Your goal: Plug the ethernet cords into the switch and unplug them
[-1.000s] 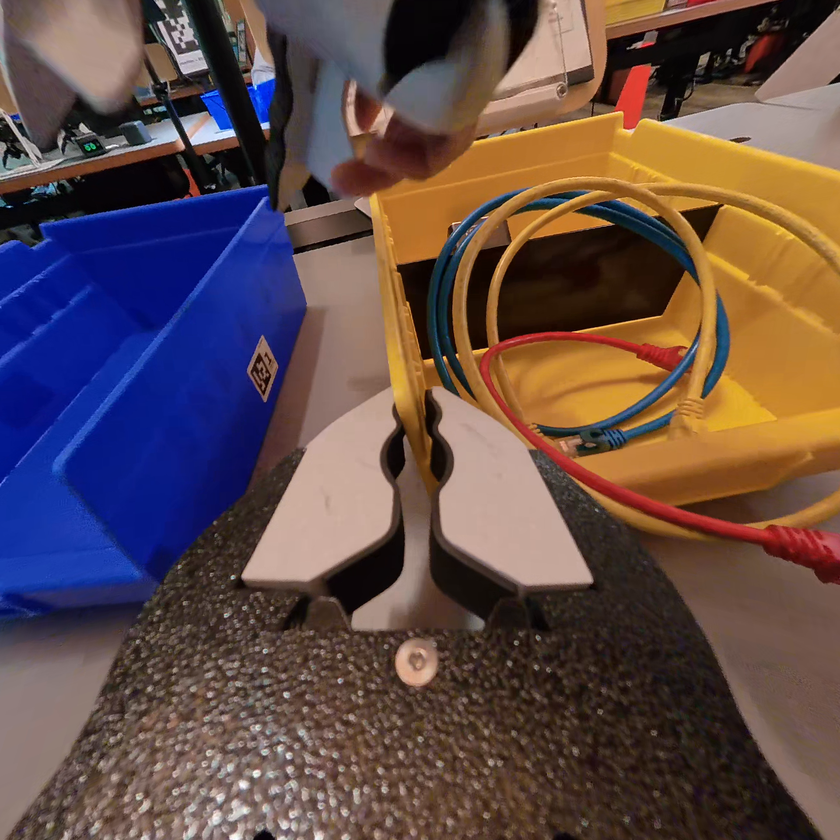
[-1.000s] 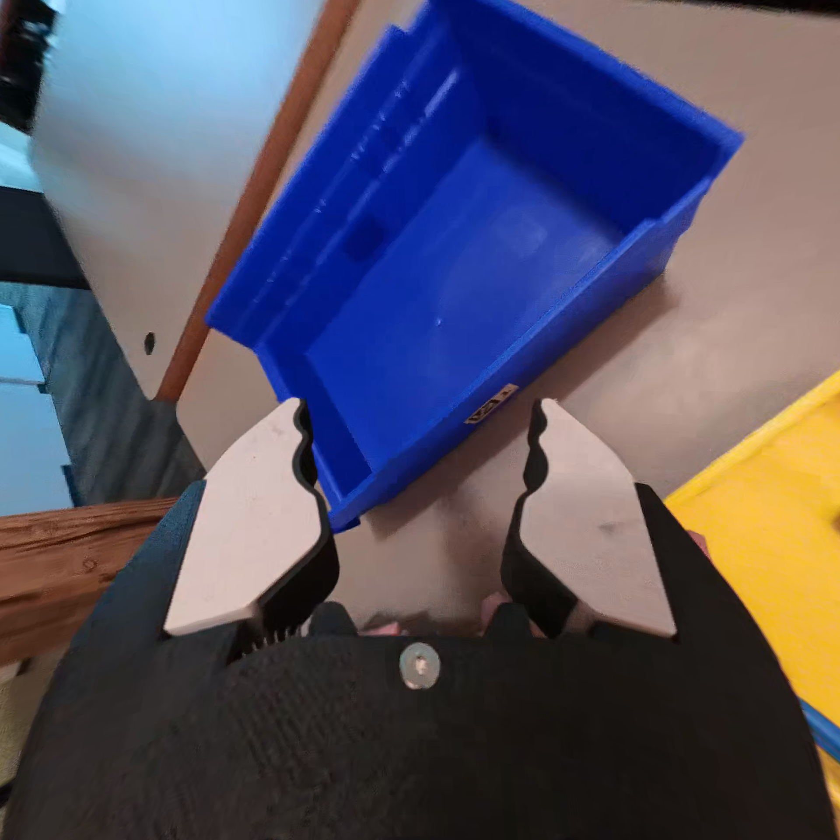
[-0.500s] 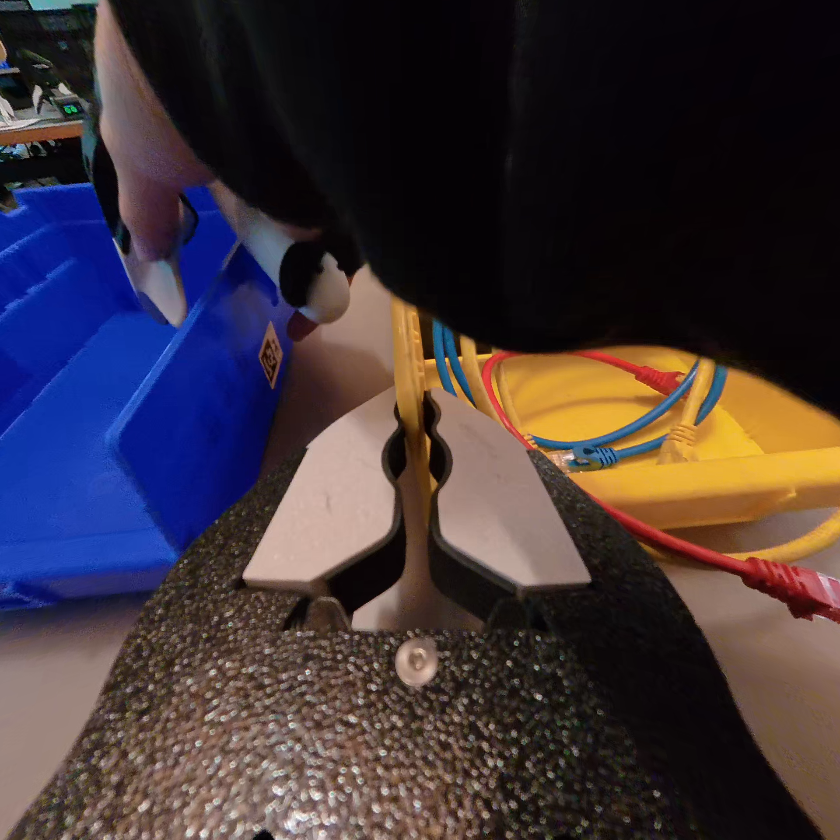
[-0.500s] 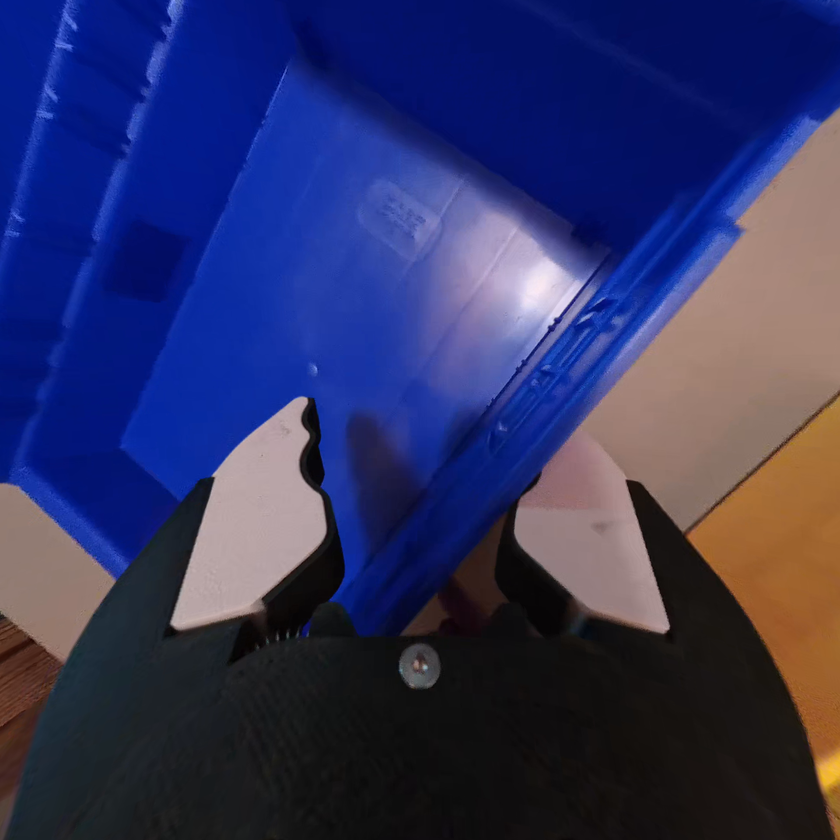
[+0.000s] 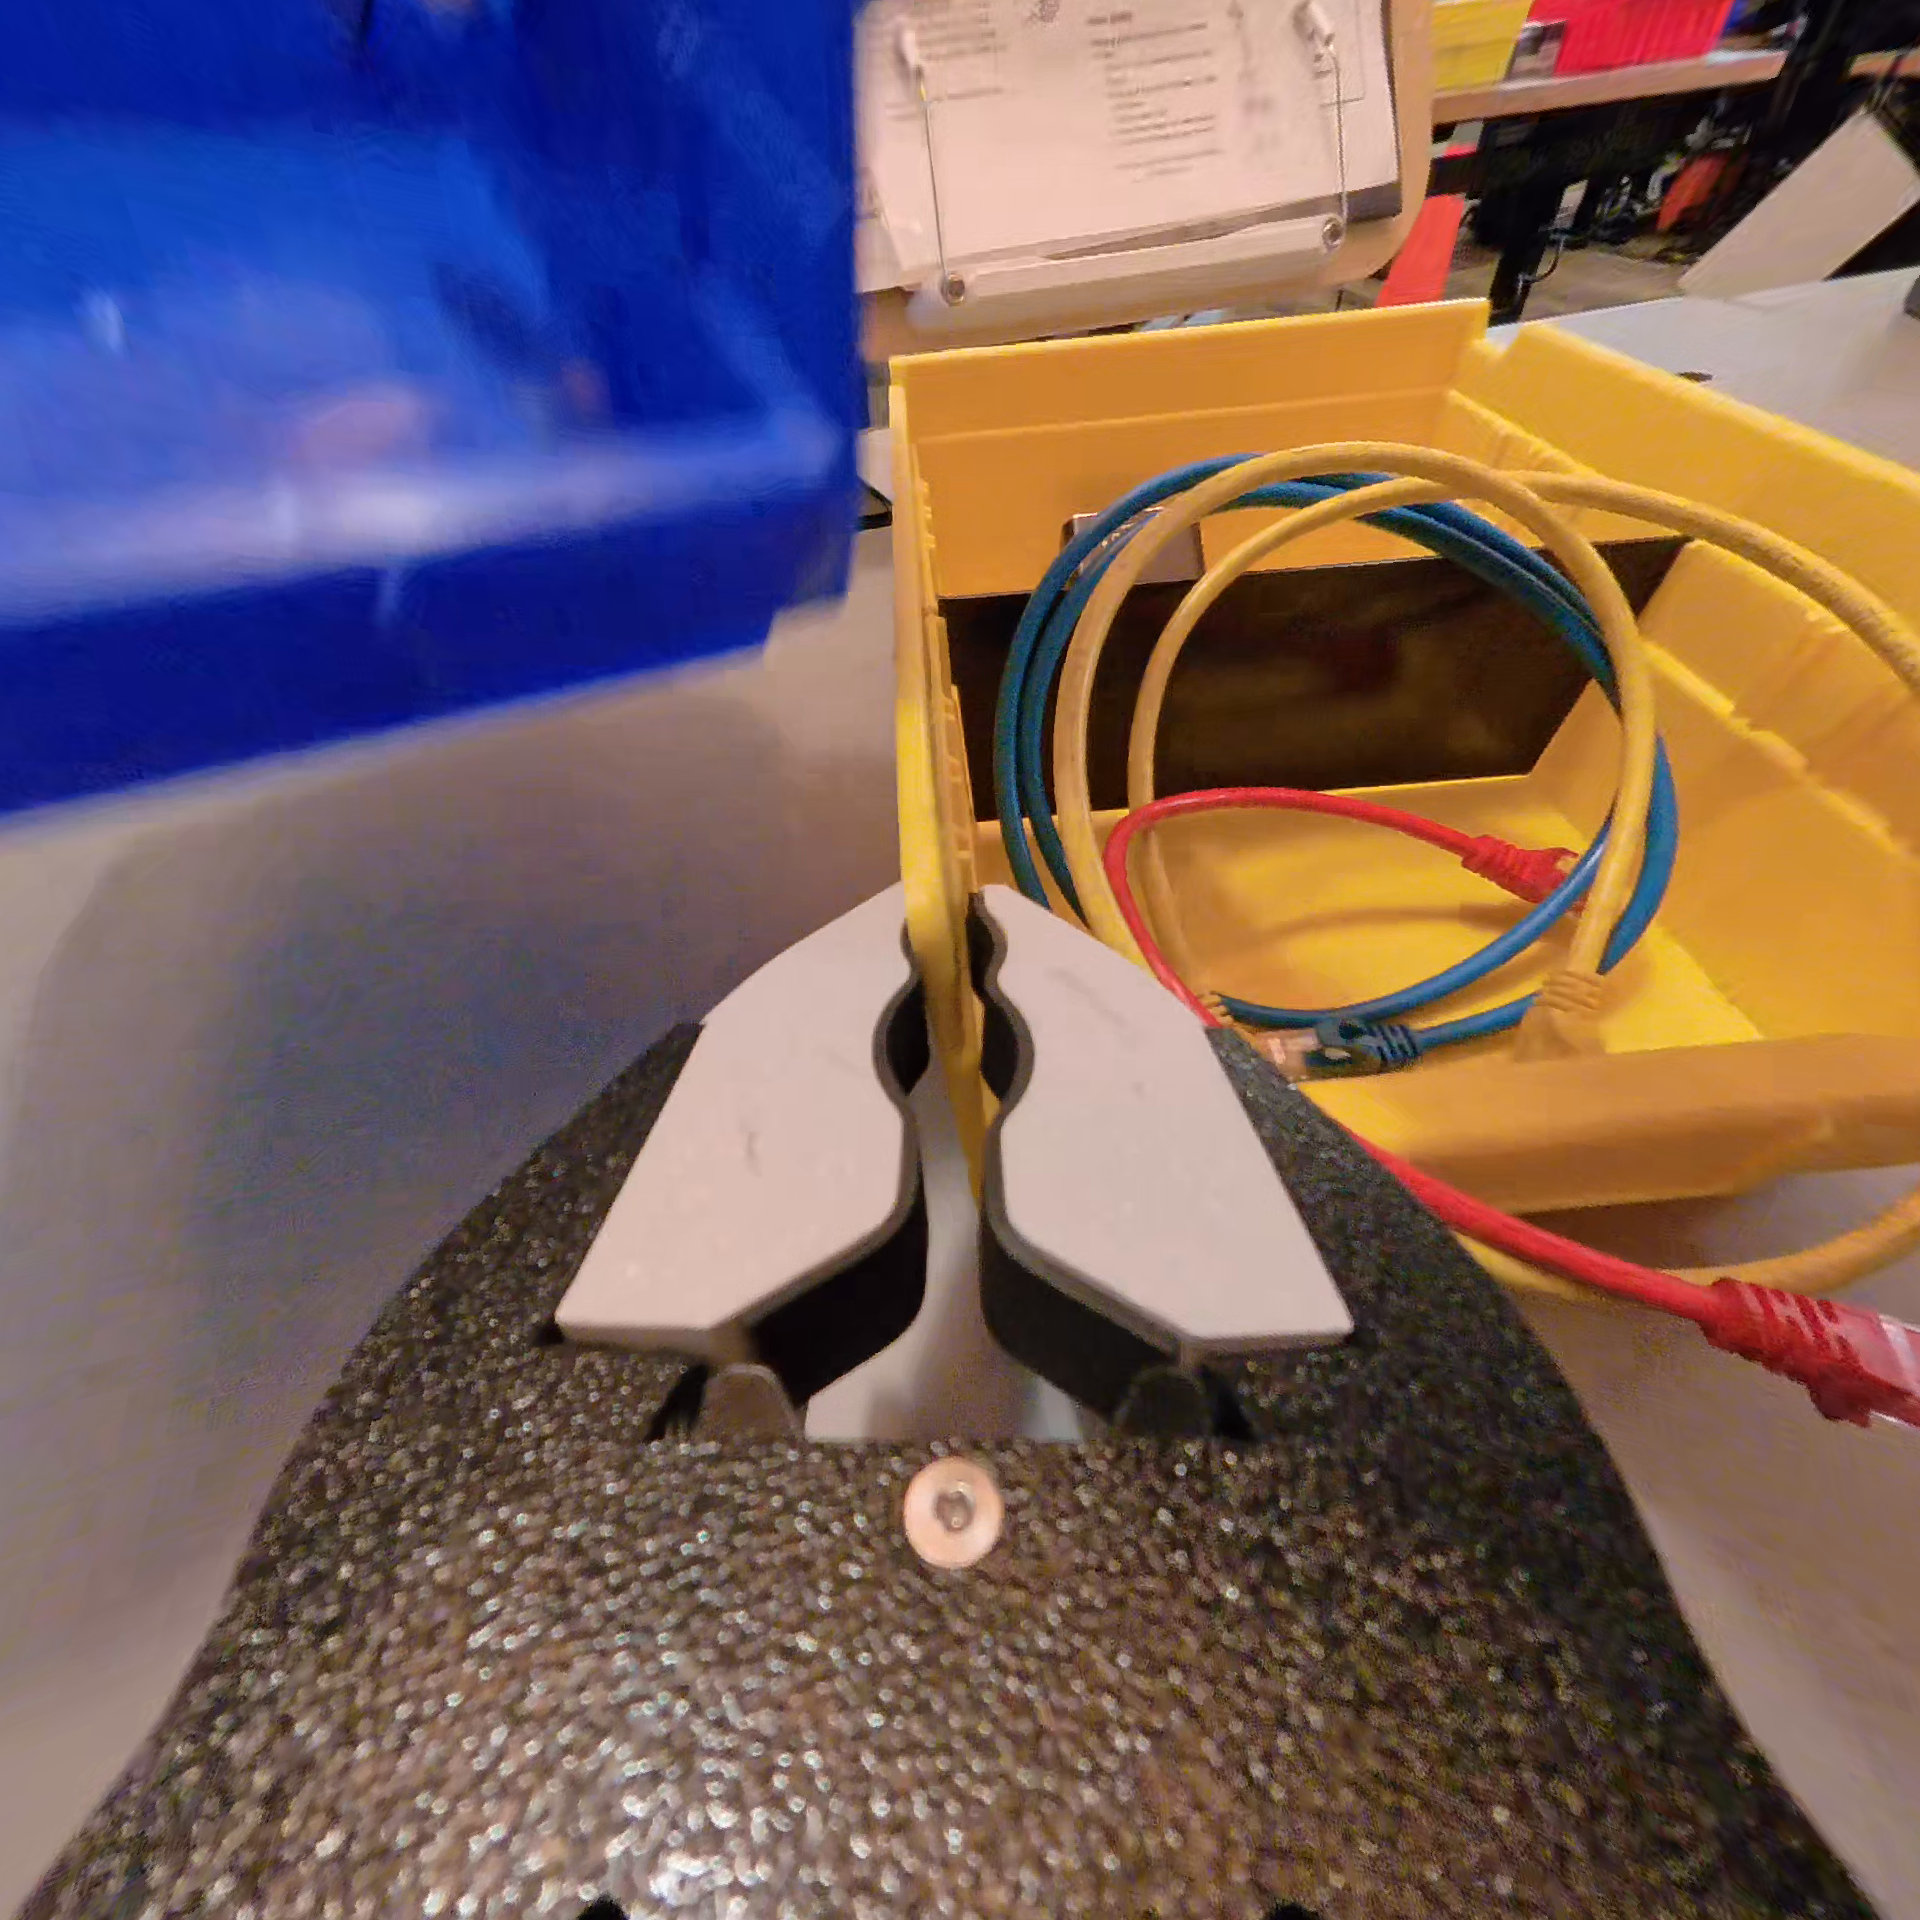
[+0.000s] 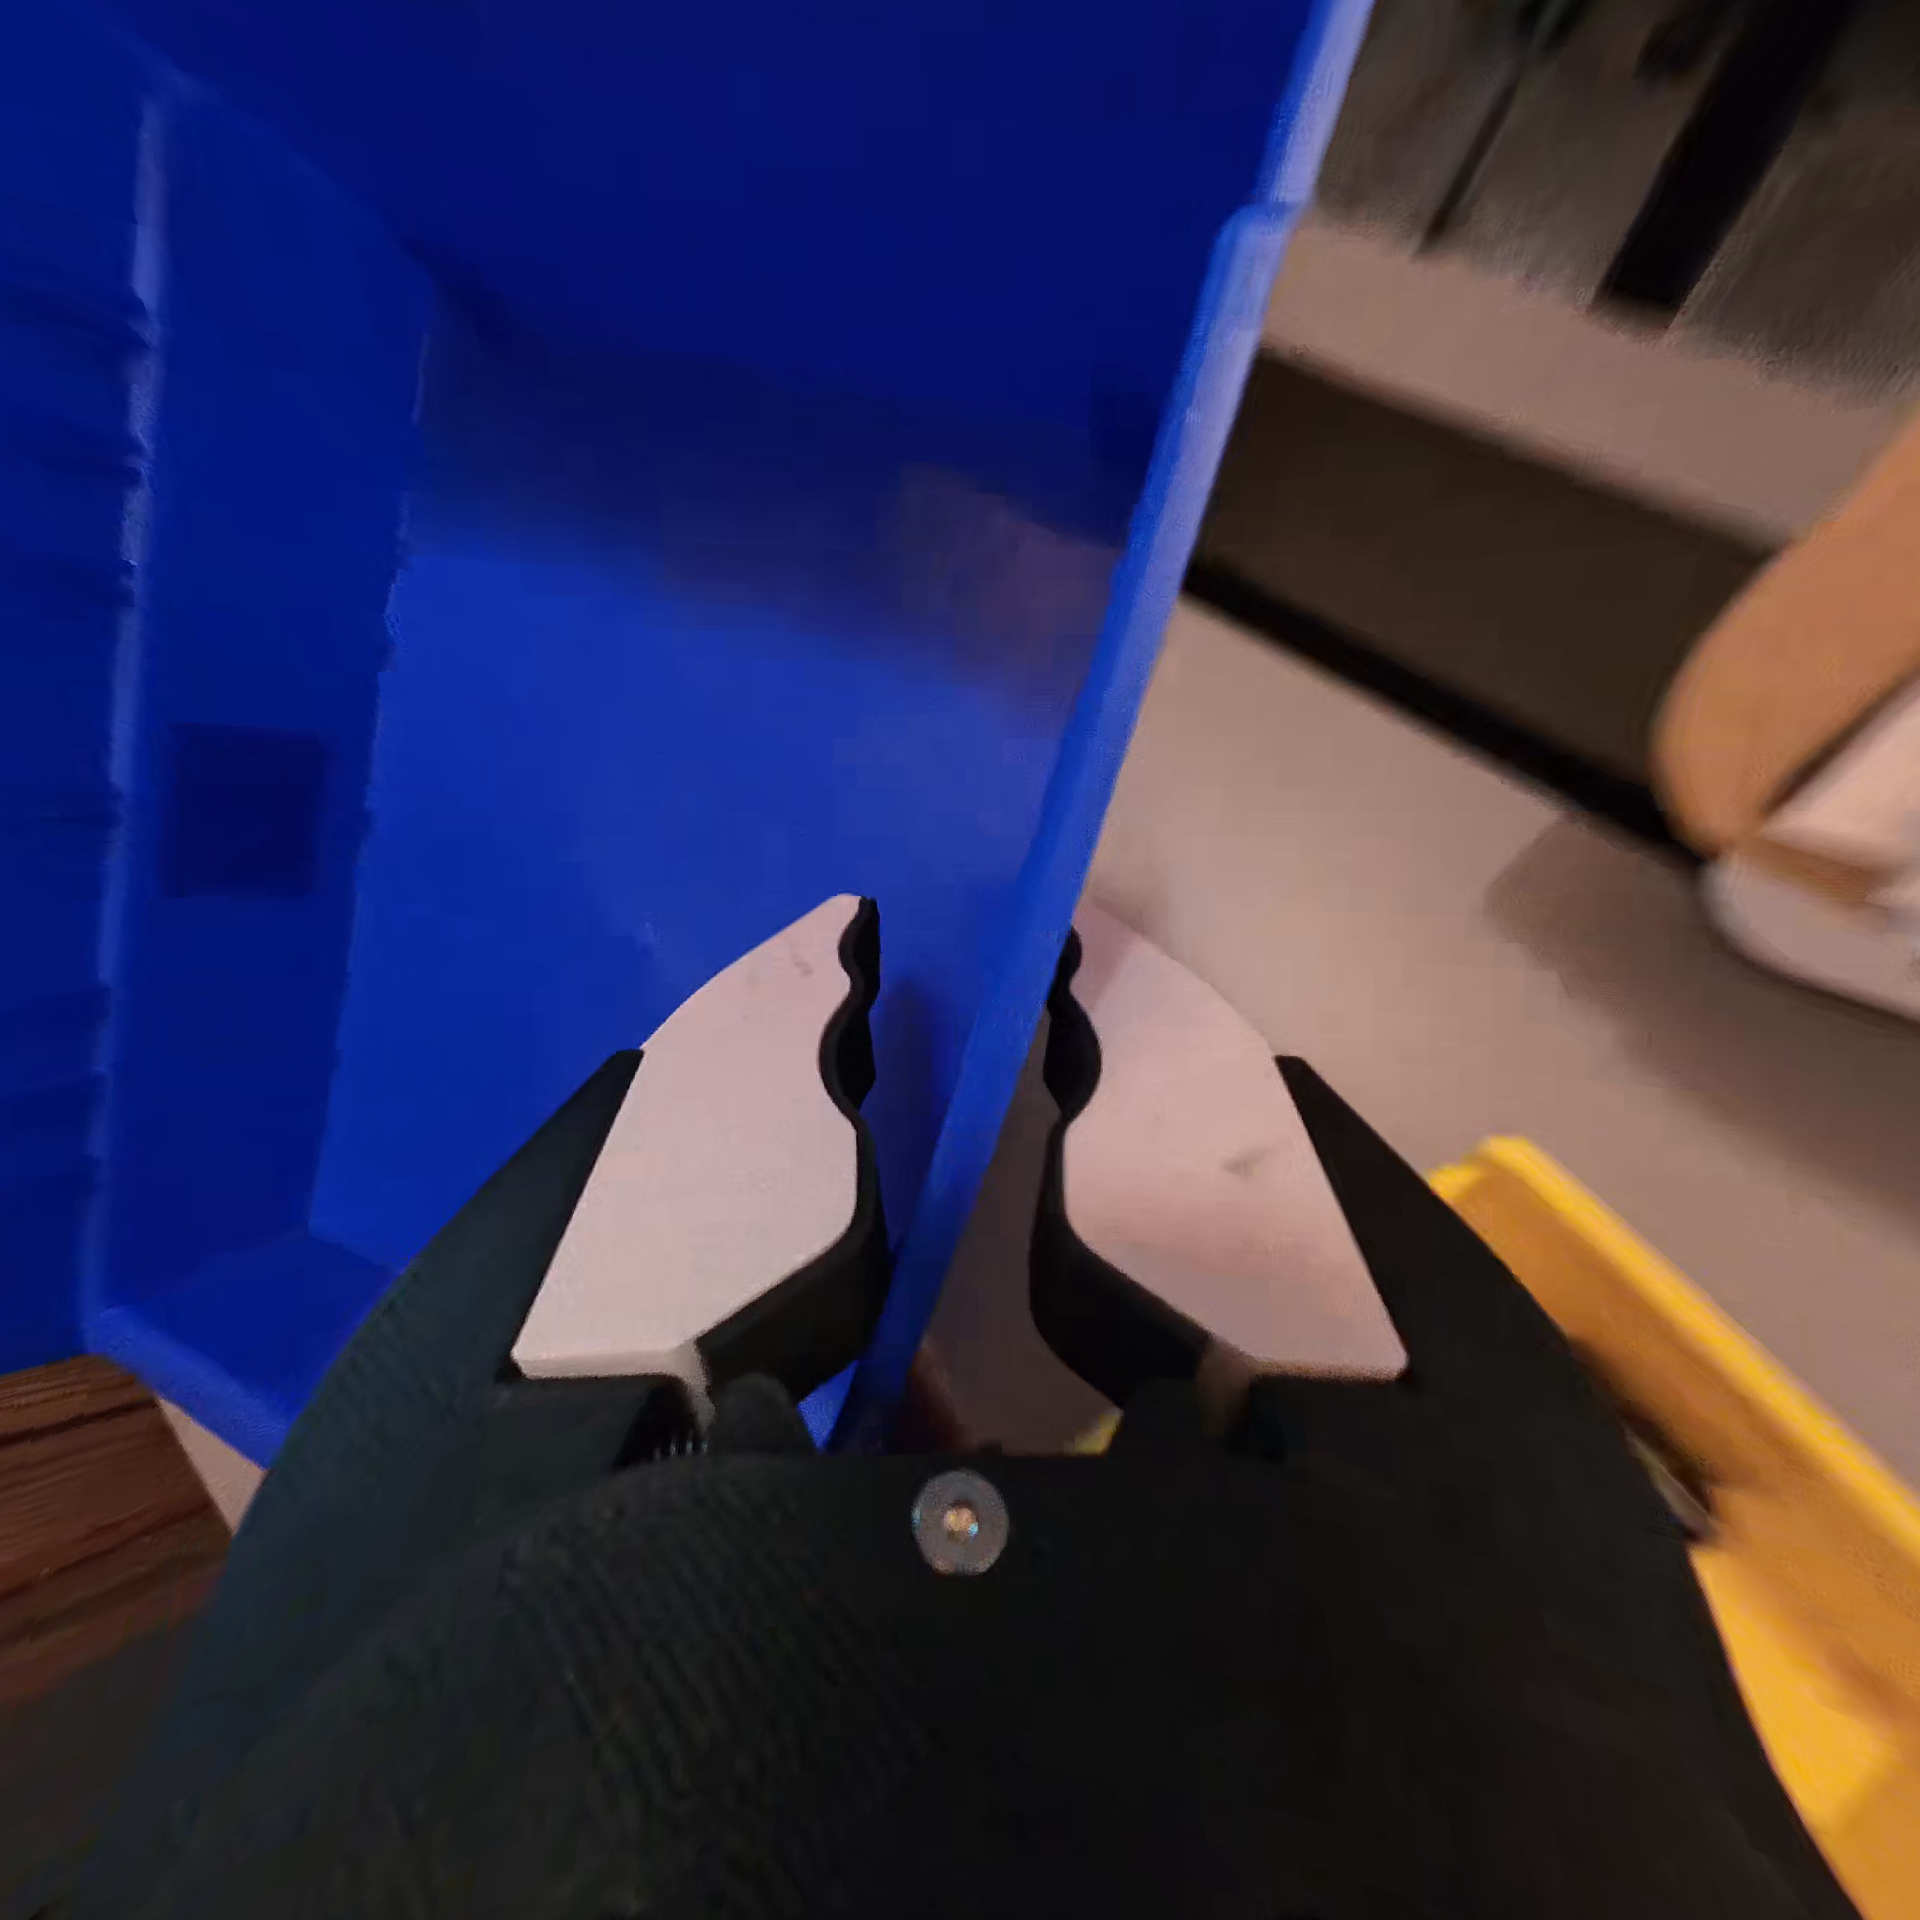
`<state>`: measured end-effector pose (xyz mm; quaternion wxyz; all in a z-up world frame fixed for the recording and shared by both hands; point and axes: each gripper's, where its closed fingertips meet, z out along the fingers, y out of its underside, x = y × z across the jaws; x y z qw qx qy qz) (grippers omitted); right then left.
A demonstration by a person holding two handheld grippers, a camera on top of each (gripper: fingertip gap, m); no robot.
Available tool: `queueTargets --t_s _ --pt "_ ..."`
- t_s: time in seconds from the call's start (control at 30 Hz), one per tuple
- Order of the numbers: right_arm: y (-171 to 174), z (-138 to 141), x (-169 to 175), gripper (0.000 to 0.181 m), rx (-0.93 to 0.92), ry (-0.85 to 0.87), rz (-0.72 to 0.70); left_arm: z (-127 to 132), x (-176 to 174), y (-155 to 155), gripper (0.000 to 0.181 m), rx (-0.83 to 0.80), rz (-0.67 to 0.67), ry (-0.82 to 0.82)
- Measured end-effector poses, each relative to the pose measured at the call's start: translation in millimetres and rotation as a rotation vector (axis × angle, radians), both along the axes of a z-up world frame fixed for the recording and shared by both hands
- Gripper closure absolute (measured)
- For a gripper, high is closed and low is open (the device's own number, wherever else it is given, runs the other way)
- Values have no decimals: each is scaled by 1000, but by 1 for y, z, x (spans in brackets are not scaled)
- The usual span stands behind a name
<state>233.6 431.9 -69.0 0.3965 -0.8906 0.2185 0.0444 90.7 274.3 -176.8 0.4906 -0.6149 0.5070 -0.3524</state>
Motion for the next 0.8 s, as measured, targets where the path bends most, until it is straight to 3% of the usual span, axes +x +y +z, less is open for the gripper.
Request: queueTargets --t_s 0.1,0.17,0.27,0.4,0.57,0.67,0.8 --pt "-55 68 44 156 68 -154 8 0 -3 6 177 1 -1 1" --pt "-107 99 75 157 115 -231 -29 0 -5 15 177 -3 -2 0" --pt "-204 109 122 156 123 -270 -101 0 -14 35 178 -44 28 -10" --pt "-343 64 185 156 29 -253 -247 0 -29 69 178 -81 77 -23" --pt "-500 -32 237 156 -154 -116 -442 0 -48 120 178 -89 144 -29" --pt "-557 -78 248 154 -204 -39 -504 0 -56 152 178 -76 178 -19" --pt "-581 -106 252 154 -187 22 -487 0 -63 197 176 -75 219 -4"
